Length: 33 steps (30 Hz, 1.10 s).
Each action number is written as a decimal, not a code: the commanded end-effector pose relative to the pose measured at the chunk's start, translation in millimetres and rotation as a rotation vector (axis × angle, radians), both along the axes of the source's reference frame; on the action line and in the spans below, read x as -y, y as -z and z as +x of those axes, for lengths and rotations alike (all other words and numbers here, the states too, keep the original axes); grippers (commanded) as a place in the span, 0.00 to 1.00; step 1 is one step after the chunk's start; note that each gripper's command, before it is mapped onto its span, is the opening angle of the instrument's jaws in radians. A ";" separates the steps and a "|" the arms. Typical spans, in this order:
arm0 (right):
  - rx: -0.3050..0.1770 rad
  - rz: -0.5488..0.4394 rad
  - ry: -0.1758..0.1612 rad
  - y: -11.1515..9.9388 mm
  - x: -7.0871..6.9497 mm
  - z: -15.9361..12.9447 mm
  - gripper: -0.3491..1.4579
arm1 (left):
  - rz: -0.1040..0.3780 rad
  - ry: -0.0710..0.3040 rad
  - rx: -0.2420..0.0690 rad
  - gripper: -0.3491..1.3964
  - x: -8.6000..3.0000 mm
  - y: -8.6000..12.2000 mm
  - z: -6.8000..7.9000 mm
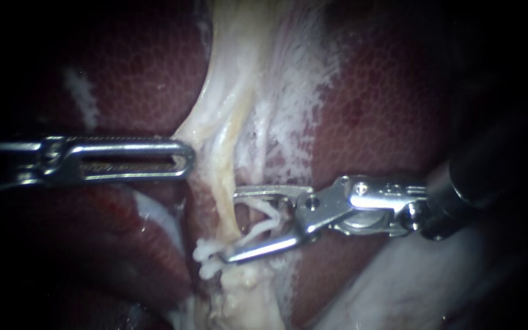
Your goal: Clipping third clip left tube
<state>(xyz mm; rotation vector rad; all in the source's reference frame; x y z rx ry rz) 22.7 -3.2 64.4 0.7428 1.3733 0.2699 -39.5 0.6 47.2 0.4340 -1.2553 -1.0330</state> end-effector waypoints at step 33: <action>-0.045 0.071 0.061 2.6 -5.3 3.5 0.48 | -0.001 0.001 -0.001 0.00 0.2 -0.5 -0.2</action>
